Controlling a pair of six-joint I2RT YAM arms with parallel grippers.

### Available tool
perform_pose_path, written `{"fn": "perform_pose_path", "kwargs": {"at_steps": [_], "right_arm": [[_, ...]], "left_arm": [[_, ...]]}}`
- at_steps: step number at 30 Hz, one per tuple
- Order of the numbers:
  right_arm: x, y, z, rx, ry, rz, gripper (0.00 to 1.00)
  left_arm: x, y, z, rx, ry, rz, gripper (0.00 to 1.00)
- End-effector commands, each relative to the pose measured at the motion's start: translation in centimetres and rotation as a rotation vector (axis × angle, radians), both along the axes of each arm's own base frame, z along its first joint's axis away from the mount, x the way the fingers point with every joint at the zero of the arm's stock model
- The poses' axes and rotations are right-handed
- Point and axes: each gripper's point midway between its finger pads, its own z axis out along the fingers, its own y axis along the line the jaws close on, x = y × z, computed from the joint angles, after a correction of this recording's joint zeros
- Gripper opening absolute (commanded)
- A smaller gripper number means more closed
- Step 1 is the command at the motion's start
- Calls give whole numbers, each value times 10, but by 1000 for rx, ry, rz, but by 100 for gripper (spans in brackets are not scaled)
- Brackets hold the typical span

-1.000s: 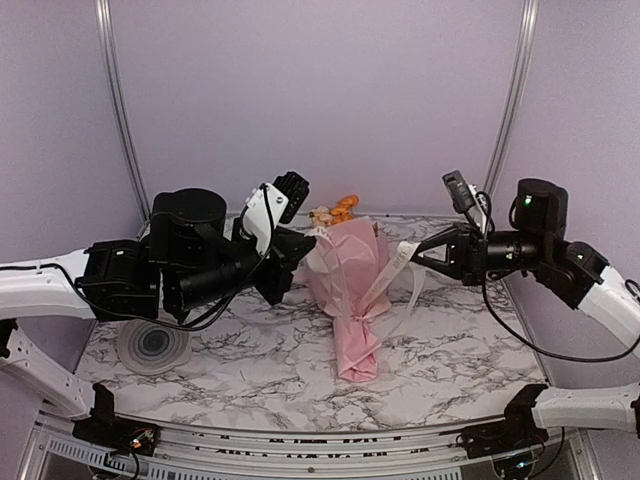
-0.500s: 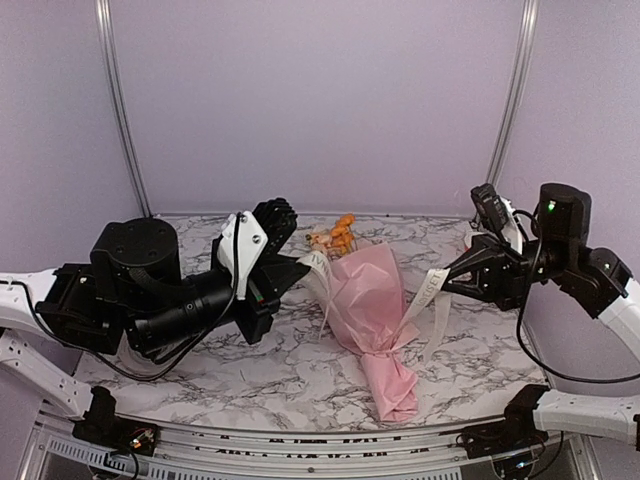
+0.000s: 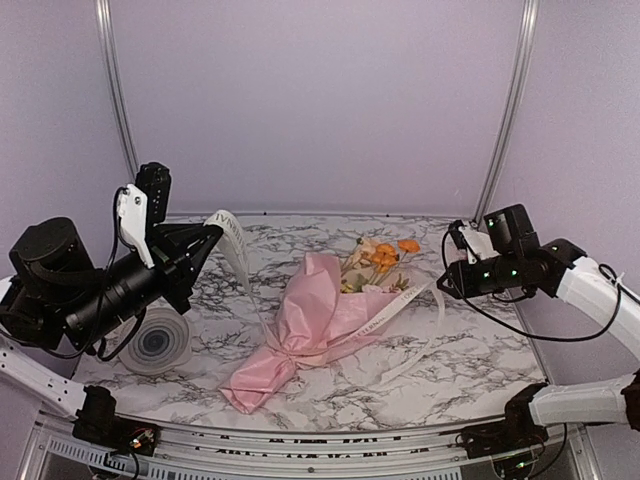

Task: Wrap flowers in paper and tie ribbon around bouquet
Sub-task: Place the right side of the half-tied ribbon at the center of the board.

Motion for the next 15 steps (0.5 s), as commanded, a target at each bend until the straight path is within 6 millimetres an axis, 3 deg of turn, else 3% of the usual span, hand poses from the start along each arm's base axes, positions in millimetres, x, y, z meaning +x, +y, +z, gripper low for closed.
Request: {"fn": "perform_pose_path", "kwargs": {"at_steps": [1,6,8,9,10,12,13,15], "right_arm": [[9,-49,-27,-158,56,-212,57],[16,-53,-6,-146,-5,-250,78],[15,-32,16,-50,-73,-151,85],[7,-6,31,46,-108,-21,85],[-7,22,49,152,-156,130,83],[-57,82,88,388,-252,485,80],[-87,103,105,488,-300,652,80],[-137,129,115,635,-329,915,80]], "left_arm": [[-10,-38,-18,28,37,-95,0],[-37,-91,-16,69,41,-296,0],[-49,-107,-10,80,28,-372,0],[-55,-113,-5,76,21,-406,0],[-61,-119,3,61,12,-444,0],[-73,-130,15,43,-9,-508,0],[-78,-134,19,34,-19,-531,0],[-84,-143,30,12,-34,-559,0]]}}
